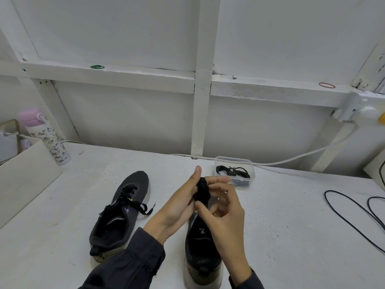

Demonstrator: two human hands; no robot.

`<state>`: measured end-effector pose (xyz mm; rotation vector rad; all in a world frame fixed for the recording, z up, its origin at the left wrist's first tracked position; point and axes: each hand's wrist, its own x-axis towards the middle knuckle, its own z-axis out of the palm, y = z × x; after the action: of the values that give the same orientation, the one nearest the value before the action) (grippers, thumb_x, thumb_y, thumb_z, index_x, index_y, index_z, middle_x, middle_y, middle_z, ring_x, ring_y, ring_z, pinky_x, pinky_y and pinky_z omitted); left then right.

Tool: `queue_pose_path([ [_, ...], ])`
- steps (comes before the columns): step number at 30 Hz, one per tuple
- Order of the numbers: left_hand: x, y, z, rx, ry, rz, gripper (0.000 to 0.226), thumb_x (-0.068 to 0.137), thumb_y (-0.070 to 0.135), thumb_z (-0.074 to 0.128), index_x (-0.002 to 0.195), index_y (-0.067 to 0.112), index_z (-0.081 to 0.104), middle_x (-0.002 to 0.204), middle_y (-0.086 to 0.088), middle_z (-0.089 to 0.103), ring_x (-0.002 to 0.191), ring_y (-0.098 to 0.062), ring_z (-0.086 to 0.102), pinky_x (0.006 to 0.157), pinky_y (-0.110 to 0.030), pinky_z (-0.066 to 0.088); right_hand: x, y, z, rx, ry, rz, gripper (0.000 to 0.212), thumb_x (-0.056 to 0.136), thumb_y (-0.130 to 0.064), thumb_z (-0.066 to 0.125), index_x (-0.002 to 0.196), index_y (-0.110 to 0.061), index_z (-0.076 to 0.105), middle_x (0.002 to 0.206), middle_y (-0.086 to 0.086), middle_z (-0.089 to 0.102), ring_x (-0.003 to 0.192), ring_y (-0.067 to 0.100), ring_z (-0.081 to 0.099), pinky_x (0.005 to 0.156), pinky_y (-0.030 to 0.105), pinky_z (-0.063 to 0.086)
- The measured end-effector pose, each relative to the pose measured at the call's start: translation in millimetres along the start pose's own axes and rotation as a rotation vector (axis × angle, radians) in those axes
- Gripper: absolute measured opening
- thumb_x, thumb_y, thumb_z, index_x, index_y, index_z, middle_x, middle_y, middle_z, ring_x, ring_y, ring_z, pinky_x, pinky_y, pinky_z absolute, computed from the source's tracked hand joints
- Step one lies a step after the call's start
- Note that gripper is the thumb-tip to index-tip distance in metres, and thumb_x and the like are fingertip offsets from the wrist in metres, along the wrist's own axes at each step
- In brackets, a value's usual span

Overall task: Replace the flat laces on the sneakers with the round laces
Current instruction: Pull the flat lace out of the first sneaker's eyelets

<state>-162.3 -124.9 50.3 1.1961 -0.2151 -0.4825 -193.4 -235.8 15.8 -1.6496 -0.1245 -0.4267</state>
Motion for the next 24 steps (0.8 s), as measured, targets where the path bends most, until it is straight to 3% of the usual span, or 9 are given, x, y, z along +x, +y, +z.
queue_pose_path([
  [3,-0.5,0.1,-2.9,-0.092,0.006,0.017,0.064,0.102,0.049,0.022,0.130,0.005,0.059,0.134,-0.008,0.061,0.129,-0.018,0.054,0.110,-0.034,0.040,4.2,3.5,-6.0,-0.267,-0.030,-0.207,0.033,0.074,-0.018,0.083,0.102,-0.026,0.068,0.100,-0.015,0.065,0.083,0.011,0.062,0.068,0.022,0.050],
  [6,-1.8,-0.9,-2.8,-0.177,0.050,0.021,0.055,0.102,0.042,0.031,0.122,0.002,0.064,0.128,-0.012,0.064,0.121,-0.022,0.060,0.109,-0.032,0.043,16.9,2.6,-18.9,-0.182,-0.083,-0.247,0.030,0.075,-0.023,0.081,0.104,-0.023,0.072,0.111,-0.003,0.060,0.104,0.008,0.059,0.077,0.013,0.045],
  [9,-5.4,0.8,-1.9,-0.137,0.026,-0.013,0.064,0.102,0.044,0.027,0.113,-0.006,0.066,0.119,-0.020,0.067,0.116,-0.029,0.063,0.105,-0.034,0.046,35.9,2.4,-39.9,0.065,-0.069,-0.087,0.035,0.081,-0.035,0.067,0.115,-0.027,0.066,0.119,-0.001,0.061,0.113,0.017,0.057,0.087,0.032,0.048],
  [11,-9.0,3.3,-0.3,-0.063,-0.068,-0.082,0.074,0.101,0.051,0.020,0.103,-0.006,0.067,0.108,-0.022,0.069,0.106,-0.031,0.066,0.098,-0.035,0.051,51.3,4.4,-52.1,0.267,-0.356,0.084,0.048,0.082,-0.037,0.064,0.126,-0.019,0.060,0.129,0.006,0.060,0.121,0.025,0.055,0.101,0.047,0.045],
  [13,-10.8,5.8,4.1,0.004,-0.172,-0.111,0.077,0.099,0.057,0.019,0.100,-0.001,0.069,0.098,-0.023,0.069,0.094,-0.032,0.067,0.090,-0.036,0.053,57.6,5.2,-56.0,0.402,-0.740,0.237,0.060,0.084,-0.041,0.067,0.135,-0.011,0.054,0.120,0.030,0.060,0.101,0.037,0.062,0.092,0.046,0.050],
  [15,-10.6,6.7,9.4,0.054,-0.217,-0.126,0.075,0.097,0.060,0.018,0.093,0.011,0.075,0.088,-0.022,0.068,0.083,-0.029,0.067,0.082,-0.033,0.054,58.2,7.7,-53.9,0.415,-0.932,0.353,0.071,0.082,-0.045,0.071,0.137,-0.007,0.050,0.074,0.025,0.068,0.057,0.026,0.059,0.066,0.036,0.048],
  [18,-10.2,4.3,8.6,0.147,-0.229,-0.163,0.083,0.094,0.068,0.018,0.067,0.010,0.071,0.080,-0.019,0.068,0.079,-0.028,0.066,0.086,-0.033,0.053,57.4,12.9,-48.3,0.382,-0.974,0.358,0.069,0.081,-0.039,0.074,0.131,0.001,0.048,0.067,0.006,0.069,0.044,0.016,0.061,0.060,0.035,0.045],
  [21,-9.4,1.5,2.3,0.127,-0.204,-0.169,0.092,0.093,0.072,0.020,0.075,-0.004,0.068,0.072,-0.016,0.066,0.074,-0.029,0.065,0.079,-0.032,0.053,56.5,16.5,-43.1,0.444,-0.883,0.354,0.060,0.080,-0.033,0.077,0.117,0.007,0.053,0.067,0.012,0.068,0.044,0.022,0.062,0.056,0.032,0.050],
  [24,-9.9,5.5,5.8,0.181,-0.177,-0.166,0.086,0.097,0.060,0.010,0.062,0.016,0.075,0.067,-0.014,0.061,0.063,-0.023,0.063,0.070,-0.028,0.052,53.9,22.7,-39.7,0.487,-0.857,0.360,0.059,0.077,-0.031,0.080,0.107,0.009,0.050,0.068,0.021,0.065,0.046,0.026,0.063,0.055,0.030,0.052],
])
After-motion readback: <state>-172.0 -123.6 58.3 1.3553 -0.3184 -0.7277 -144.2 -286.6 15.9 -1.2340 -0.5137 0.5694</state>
